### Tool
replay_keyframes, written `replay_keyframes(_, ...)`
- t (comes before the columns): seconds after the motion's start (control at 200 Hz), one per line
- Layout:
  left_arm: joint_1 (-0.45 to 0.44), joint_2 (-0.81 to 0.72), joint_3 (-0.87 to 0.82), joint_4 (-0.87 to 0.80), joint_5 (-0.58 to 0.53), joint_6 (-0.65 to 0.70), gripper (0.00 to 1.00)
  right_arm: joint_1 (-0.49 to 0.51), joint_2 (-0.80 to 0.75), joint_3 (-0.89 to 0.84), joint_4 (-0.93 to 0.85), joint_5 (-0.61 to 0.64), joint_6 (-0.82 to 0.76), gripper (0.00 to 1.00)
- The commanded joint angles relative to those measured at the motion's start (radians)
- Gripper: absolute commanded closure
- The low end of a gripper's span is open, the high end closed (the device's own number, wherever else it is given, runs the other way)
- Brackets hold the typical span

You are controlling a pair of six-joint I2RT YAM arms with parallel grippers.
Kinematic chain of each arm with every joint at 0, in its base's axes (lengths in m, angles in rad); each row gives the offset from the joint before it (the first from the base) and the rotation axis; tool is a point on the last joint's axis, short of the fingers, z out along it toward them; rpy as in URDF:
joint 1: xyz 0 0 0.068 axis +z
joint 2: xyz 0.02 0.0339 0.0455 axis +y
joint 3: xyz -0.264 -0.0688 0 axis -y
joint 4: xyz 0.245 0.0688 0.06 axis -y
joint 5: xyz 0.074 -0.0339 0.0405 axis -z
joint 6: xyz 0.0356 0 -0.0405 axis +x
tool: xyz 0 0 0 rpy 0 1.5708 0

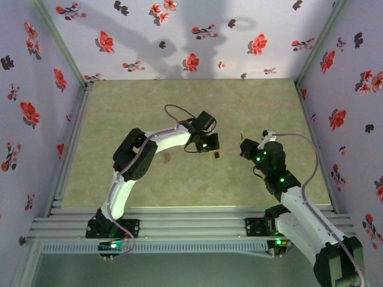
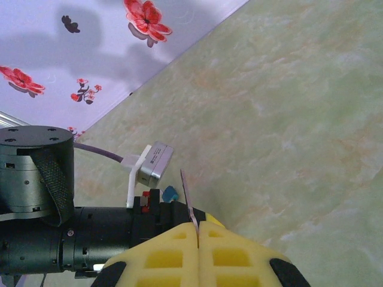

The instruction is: Lock with the key

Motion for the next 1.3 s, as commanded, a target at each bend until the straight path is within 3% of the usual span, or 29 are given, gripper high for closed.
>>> replay_keyframes(0.0,-0.010,0.025,0.039,-0.037,0.021,0.009,1.00,-0.008,0.002,-0.009,0.022,0.007,-0.002,1.00)
replay_keyframes(0.385,-0.008,0.051,0.050,-0.058,0.031,0.011,1.00,-0.009,0.013,-0.009,0.031,-0.009,0.003,1.00)
replay_keyframes(0.615,-0.005,0.053,0.057,-0.071,0.032,0.019,0.86,-0.009,0.023,-0.008,0.034,-0.013,0.004,1.00)
replay_keyframes(1.295,0.021,0.034,0.069,-0.118,0.026,0.043,0.71,-0.009,0.025,-0.007,0.034,-0.017,0.005,1.00)
